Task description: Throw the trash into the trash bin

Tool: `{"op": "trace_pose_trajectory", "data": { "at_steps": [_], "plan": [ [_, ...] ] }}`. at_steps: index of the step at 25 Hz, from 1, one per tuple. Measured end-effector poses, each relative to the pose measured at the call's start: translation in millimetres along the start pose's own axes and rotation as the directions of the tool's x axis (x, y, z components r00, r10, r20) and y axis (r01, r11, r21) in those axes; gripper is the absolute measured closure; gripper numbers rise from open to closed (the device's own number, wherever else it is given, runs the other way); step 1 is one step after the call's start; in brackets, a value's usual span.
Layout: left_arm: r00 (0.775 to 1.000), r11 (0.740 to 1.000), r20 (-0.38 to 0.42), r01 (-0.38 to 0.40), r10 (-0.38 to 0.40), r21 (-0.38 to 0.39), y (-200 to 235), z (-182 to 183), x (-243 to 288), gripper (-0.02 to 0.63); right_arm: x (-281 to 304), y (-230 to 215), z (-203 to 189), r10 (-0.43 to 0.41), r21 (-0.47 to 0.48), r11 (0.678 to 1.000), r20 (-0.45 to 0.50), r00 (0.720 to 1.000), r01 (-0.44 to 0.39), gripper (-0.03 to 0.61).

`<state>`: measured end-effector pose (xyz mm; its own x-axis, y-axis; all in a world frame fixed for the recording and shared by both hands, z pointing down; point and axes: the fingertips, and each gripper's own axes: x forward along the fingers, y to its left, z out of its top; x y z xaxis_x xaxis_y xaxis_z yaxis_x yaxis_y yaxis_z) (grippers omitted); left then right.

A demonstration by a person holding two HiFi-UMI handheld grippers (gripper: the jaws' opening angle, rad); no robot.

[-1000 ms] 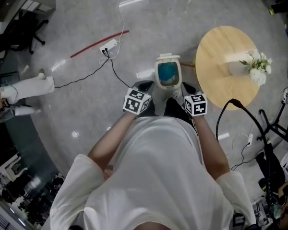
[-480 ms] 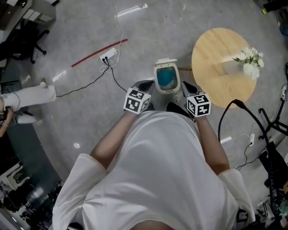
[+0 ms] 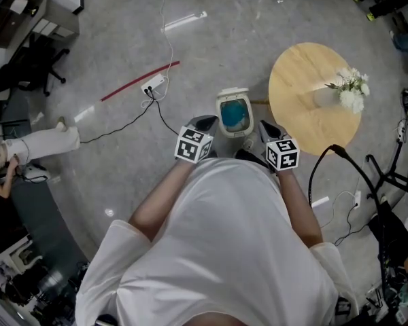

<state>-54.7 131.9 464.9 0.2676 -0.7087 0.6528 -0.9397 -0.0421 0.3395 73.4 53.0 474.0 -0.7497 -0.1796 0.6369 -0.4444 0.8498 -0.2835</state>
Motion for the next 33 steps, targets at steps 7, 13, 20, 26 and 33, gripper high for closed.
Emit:
{"op": "trace_pose_trajectory", "data": {
  "at_steps": [7,13,20,26,33],
  "plan": [
    [1.000,1.000,-0.001,0.004,-0.004,0.009,-3.0,2.4,2.9,0.610,1.4,2.4,5.9,0.009,-0.015,1.000,0.007,1.000,-0.009,0.577],
    [1.000,1.000,0.004,0.006,-0.006,0.012,-4.7,7.1,4.4,0.609,2.7,6.3,8.3,0.030,-0.005,1.000,0.013,0.999,-0.030,0.577],
    [1.000,1.000,0.013,0.005,-0.005,0.011,-5.8,9.6,5.3,0.609,1.3,6.9,8.8,0.035,-0.003,0.999,0.016,0.999,-0.035,0.577],
    [1.000,1.000,0.013,0.006,-0.006,0.008,-8.6,7.1,4.3,0.609,-1.2,5.8,5.0,0.029,0.003,1.000,0.014,0.999,-0.029,0.577],
    [1.000,1.000,0.006,0.009,-0.009,0.012,-8.4,2.6,1.9,0.609,-2.9,5.6,3.7,0.021,0.008,1.000,0.017,1.000,-0.021,0.577]
  ]
}}
